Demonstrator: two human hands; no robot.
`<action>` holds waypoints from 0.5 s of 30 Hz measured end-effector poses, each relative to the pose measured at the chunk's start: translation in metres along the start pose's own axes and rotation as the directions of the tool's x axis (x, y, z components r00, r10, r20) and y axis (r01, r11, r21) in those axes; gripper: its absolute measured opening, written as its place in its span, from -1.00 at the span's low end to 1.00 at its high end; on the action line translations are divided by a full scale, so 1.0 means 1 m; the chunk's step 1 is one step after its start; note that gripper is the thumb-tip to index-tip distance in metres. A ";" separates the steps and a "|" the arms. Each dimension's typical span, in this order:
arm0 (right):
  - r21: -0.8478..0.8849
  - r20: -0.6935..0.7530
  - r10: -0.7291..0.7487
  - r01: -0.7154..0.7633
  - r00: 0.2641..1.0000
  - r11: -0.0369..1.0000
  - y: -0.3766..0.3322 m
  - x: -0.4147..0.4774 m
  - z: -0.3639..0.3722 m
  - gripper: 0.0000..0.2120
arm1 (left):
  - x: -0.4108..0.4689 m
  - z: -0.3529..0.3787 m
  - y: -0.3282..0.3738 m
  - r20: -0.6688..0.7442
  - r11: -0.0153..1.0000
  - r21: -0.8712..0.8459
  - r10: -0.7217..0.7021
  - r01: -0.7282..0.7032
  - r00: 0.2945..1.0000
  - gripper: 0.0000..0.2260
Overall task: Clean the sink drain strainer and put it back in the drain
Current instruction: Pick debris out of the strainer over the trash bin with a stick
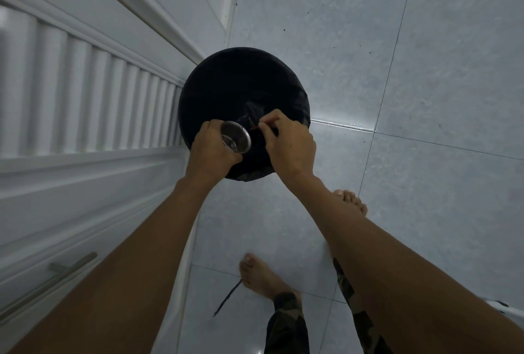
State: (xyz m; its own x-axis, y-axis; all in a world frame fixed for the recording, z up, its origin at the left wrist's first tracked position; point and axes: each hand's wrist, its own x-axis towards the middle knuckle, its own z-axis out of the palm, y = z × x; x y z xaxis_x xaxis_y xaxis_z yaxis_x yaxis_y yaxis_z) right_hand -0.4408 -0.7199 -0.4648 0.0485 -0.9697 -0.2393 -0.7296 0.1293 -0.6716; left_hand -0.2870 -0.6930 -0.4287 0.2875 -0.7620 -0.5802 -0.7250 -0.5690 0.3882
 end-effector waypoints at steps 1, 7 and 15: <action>-0.006 -0.010 -0.004 0.004 1.000 1.000 -0.002 -0.001 -0.002 -0.90 | -0.005 0.003 0.001 -0.029 0.999 -0.037 -0.004 0.003 1.000 -0.39; -0.047 -0.034 -0.018 0.016 0.999 0.999 -0.016 -0.007 -0.025 -0.91 | -0.039 0.007 0.015 -0.220 0.978 -0.210 -0.064 0.017 0.973 -0.38; -0.064 -0.094 -0.076 0.070 0.993 0.995 -0.071 -0.023 -0.096 -0.94 | -0.083 -0.046 0.056 -0.378 0.977 -0.198 -0.008 -0.072 0.926 -0.35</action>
State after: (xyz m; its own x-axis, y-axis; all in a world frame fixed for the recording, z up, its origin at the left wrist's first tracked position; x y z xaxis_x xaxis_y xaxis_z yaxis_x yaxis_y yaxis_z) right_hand -0.4556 -0.7266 -0.3445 0.0391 -0.9919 -0.1208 -0.7668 0.0477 -0.6401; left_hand -0.3228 -0.6761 -0.3254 0.5087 -0.8175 -0.2701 -0.6051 -0.5626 0.5633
